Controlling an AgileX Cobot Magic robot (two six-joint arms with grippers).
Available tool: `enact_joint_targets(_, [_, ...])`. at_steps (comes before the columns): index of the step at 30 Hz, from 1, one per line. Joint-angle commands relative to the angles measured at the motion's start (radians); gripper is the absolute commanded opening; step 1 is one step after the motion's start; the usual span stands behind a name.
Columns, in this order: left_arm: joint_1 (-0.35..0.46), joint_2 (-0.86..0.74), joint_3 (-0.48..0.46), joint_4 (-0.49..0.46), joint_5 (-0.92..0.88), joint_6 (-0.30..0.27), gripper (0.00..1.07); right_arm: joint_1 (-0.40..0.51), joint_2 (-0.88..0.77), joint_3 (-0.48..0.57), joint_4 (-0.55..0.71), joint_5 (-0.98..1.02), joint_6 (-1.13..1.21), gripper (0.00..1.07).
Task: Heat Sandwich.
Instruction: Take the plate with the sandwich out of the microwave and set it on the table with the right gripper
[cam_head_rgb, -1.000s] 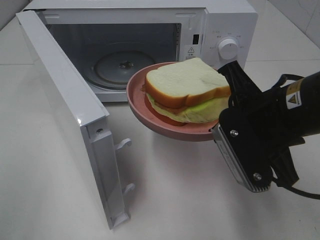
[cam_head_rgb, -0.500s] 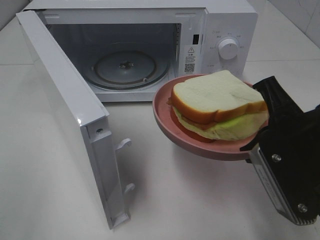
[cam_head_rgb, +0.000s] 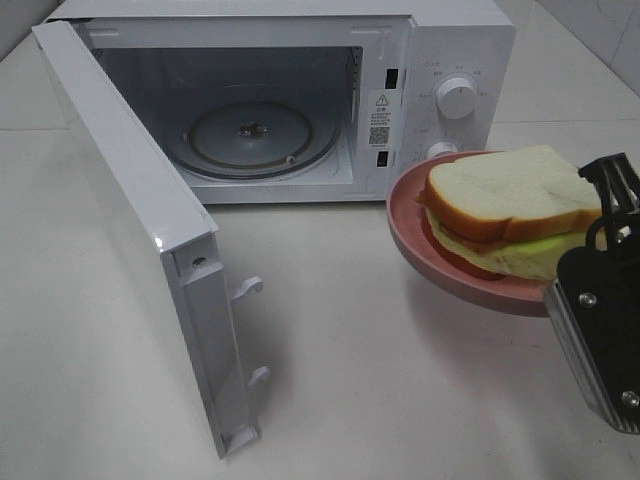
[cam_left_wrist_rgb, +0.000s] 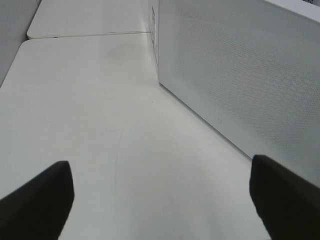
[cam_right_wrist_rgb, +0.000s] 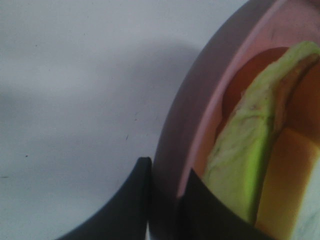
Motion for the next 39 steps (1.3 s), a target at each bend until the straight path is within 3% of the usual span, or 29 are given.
enact_joint_targets(1, [0.002, -0.022, 0.004, -0.002, -0.003, -0.005, 0.89, 0.0, -0.015, -0.003, -0.069, 0.007, 0.088, 0.0])
enact_joint_targets(8, [0.002, -0.022, 0.004, -0.002, -0.003, -0.005, 0.89, 0.0, -0.015, -0.003, -0.202, 0.054, 0.336, 0.0])
enact_joint_targets(28, [0.002, -0.022, 0.004, -0.002, -0.003, -0.005, 0.89, 0.0, -0.007, -0.003, -0.361, 0.242, 0.912, 0.0])
enact_joint_targets(39, [0.002, -0.022, 0.004, -0.002, -0.003, -0.005, 0.89, 0.0, 0.137, -0.038, -0.457, 0.329, 1.268, 0.0])
